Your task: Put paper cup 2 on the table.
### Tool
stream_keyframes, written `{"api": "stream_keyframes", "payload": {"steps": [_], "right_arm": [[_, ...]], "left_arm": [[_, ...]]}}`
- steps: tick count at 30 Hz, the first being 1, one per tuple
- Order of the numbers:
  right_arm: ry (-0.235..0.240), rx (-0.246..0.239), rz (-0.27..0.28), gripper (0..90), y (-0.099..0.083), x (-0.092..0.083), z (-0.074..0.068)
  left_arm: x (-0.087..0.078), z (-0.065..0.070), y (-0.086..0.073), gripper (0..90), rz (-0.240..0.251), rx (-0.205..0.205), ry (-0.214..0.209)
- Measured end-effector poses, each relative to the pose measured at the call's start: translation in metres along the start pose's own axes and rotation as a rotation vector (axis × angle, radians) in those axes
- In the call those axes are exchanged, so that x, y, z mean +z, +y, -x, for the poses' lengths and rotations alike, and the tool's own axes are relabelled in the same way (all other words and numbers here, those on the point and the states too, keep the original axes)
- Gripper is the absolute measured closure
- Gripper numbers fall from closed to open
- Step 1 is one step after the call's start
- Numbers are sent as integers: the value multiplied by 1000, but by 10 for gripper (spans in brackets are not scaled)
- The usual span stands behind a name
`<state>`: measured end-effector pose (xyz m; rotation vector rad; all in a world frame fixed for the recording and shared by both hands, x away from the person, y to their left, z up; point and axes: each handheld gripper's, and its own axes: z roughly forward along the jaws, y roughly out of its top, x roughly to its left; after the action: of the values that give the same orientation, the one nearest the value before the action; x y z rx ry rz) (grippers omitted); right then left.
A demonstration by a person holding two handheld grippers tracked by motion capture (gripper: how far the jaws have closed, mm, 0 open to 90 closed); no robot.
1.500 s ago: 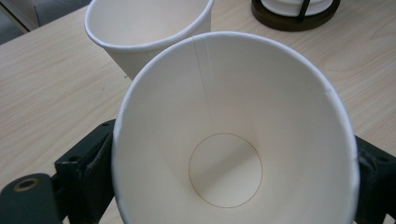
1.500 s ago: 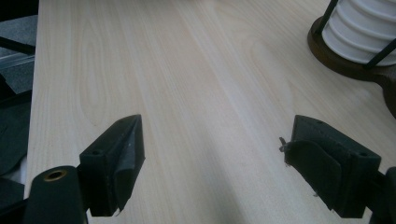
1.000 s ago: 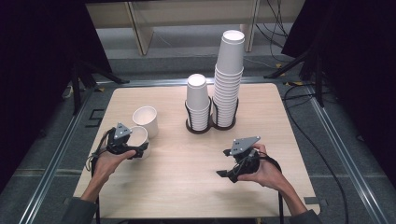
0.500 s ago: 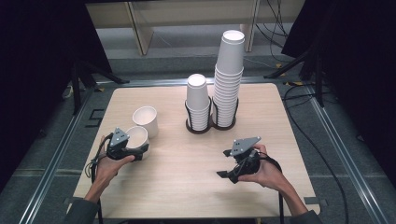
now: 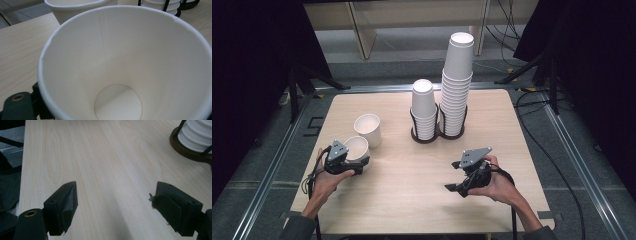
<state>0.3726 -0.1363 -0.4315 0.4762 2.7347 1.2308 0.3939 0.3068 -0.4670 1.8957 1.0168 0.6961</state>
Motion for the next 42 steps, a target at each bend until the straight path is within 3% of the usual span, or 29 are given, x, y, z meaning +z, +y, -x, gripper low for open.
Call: {"api": "stream_keyframes", "payload": {"steps": [4, 8, 14, 19, 22, 24, 26, 29, 32, 34, 42], "right_arm": [[3, -1, 2, 200, -1, 1, -1], [7, -1, -5, 200, -2, 2, -2], [5, 6, -11, 201, -3, 2, -3], [6, -11, -9, 202, -3, 4, -4], [13, 6, -8, 202, -4, 3, -4], [1, -13, -7, 202, -5, 2, -3], [8, 12, -11, 202, -6, 2, -4], [-5, 21, -12, 202, -7, 2, -4], [-24, 19, 0, 202, -10, 2, -2], [-20, 44, -3, 201, -12, 0, -2], [-34, 64, 2, 201, -18, -3, -5]], "left_arm": [[3, 2, -1, 121, 1, 19, -9], [0, 2, -5, 129, -36, 19, 20], [-1, 1, -11, 144, -56, 29, 17], [-4, -2, -17, 145, -58, 12, 9], [-10, -4, -19, 145, -51, 11, 8], [-14, -3, -21, 145, -61, 3, 11], [-17, -3, -22, 145, -64, 2, 16], [-25, 1, -23, 145, -62, -33, 17], [-33, 6, -24, 145, -52, -43, 6], [-38, 9, -26, 145, -47, -44, -3], [-54, 27, -26, 145, -19, -32, -38]]}}
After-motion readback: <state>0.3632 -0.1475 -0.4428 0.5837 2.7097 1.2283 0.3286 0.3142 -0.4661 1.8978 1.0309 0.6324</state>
